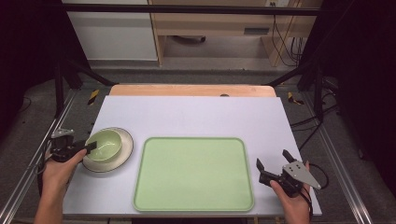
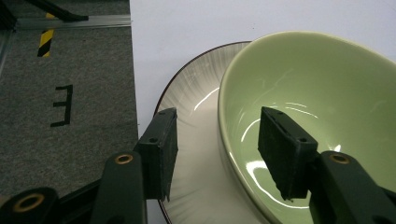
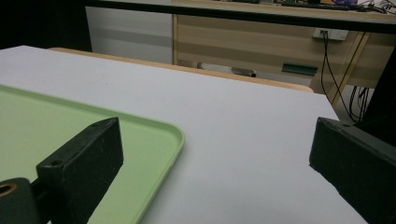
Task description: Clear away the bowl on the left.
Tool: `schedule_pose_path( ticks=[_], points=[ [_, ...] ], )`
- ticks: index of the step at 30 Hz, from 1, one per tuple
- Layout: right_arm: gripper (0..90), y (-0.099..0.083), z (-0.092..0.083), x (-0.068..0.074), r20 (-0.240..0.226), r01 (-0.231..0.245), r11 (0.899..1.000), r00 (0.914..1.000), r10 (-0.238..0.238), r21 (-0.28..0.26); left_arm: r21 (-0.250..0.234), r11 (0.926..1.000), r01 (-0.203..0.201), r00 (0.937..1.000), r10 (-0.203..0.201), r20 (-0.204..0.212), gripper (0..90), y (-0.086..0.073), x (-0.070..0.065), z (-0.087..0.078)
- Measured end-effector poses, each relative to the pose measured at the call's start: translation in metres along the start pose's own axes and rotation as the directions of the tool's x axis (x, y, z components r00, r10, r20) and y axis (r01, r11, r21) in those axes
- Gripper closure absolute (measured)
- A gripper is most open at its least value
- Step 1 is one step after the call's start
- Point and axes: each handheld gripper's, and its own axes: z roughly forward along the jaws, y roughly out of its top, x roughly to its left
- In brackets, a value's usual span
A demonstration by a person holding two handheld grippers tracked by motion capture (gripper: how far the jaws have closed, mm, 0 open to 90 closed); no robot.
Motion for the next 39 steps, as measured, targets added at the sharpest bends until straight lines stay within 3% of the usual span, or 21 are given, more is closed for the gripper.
schedule_pose_path(
  ticks=[6, 9, 16, 27, 39],
  points=[
    [3.1, 0.000, 0.000, 0.000, -0.002, 0.000, 1.000, 1.0000, 0.000, 0.002, 0.027, 0.9996, -0.003, 1.0000, 0.004, -0.007, 52.7, -0.002, -0.001, 0.004],
    [3.1, -0.001, 0.001, 0.000, -0.003, -0.003, 1.000, 1.0000, 0.003, 0.005, 0.020, 0.9995, 0.023, 0.9997, -0.023, -0.007, 56.7, -0.002, 0.000, 0.005],
    [3.1, -0.001, 0.001, 0.002, -0.009, 0.003, 1.000, 1.0000, -0.003, 0.008, 0.045, 0.9981, 0.042, 0.9991, -0.042, -0.011, 63.3, -0.001, -0.001, 0.006],
    [3.1, -0.002, 0.003, 0.003, -0.017, 0.001, 1.000, 0.9999, 0.000, 0.024, 0.068, 0.9963, 0.053, 0.9986, -0.052, -0.005, 70.3, 0.000, -0.004, 0.009],
    [3.1, -0.002, 0.004, 0.003, -0.018, 0.001, 1.000, 0.9998, -0.001, 0.026, 0.062, 0.9960, 0.064, 0.9978, -0.063, -0.019, 78.2, 0.001, -0.007, 0.011]
  ],
)
